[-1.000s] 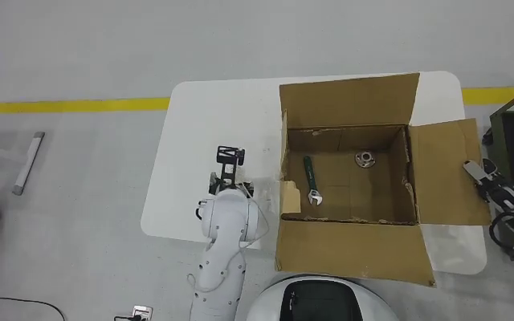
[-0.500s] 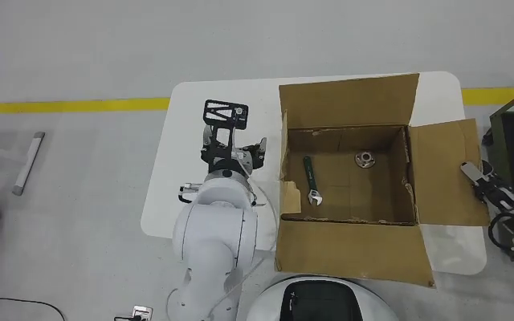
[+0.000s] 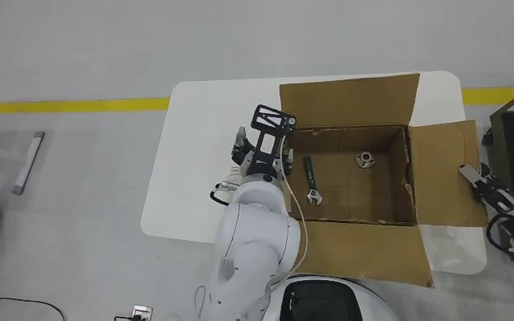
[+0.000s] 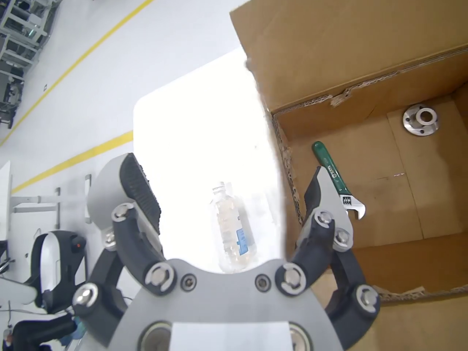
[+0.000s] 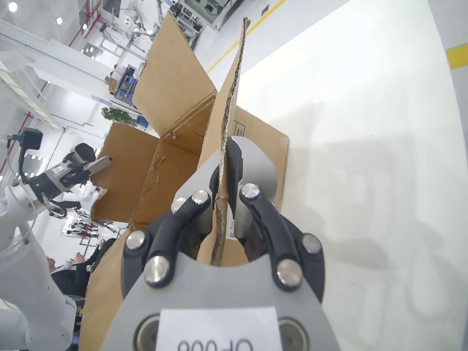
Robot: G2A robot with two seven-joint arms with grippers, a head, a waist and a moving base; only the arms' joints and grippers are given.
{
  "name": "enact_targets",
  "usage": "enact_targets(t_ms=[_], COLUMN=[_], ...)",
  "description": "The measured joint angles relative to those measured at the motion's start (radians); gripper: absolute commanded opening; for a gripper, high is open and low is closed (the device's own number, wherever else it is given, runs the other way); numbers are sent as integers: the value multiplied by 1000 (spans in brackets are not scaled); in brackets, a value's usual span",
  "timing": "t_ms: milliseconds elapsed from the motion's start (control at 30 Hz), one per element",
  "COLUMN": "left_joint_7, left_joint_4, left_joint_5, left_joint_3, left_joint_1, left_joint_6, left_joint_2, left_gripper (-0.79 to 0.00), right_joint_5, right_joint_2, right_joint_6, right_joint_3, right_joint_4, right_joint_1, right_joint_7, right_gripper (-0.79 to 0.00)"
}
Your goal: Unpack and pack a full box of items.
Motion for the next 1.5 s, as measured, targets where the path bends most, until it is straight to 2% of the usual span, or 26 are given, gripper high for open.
enact_targets(t_ms=[200, 400, 533, 567, 600, 633, 667, 933, 1133, 1233, 1300, 1500], left_joint_7=[14, 55, 77, 81, 83, 85, 86, 95, 106, 119, 129, 165], left_joint_4=[38, 123, 160, 164, 165, 164, 156, 72, 29, 24, 27, 56], left_joint_5=[40, 49, 56, 55, 55, 55, 51, -47, -107, -117, -123, -137], left_joint_3=[-39, -102, -116, -118, -119, -118, -115, -115, -154, -184, -209, -300], left_joint_1=[14, 38, 45, 47, 47, 47, 47, 34, 14, 1, -8, -26], left_joint_6=[10, 38, 46, 46, 45, 43, 40, 32, 28, 16, 11, -1], left_joint_2=[-1, 0, -2, -2, -3, -4, -5, -16, -20, -19, -18, -11], left_gripper=[0, 0, 0, 0, 0, 0, 0, 0, 0, 0, 0, 0], right_joint_5=[-7, -20, -24, -25, -25, -23, -9, 42, 42, -11, -99, -452], right_joint_2=[-1, -1, -1, -1, -1, -1, -2, -1, 7, 18, 27, 44], right_joint_6=[-5, -2, 0, 1, 2, 3, 2, 41, 77, 97, 117, 180], right_joint_3=[-2, -6, -8, -8, -8, -9, -7, 106, 181, 142, 84, -180], right_joint_4=[7, 11, 14, 16, 17, 16, 12, -80, -249, -327, -357, -319], right_joint_1=[-1, 0, 4, 5, 6, 7, 8, -2, 23, 58, 91, 217], right_joint_7=[3, 6, 10, 10, 10, 9, 7, -8, 44, 117, 170, 256], right_gripper=[-785, -785, -785, -705, -474, -289, 0, 0, 0, 0, 0, 0])
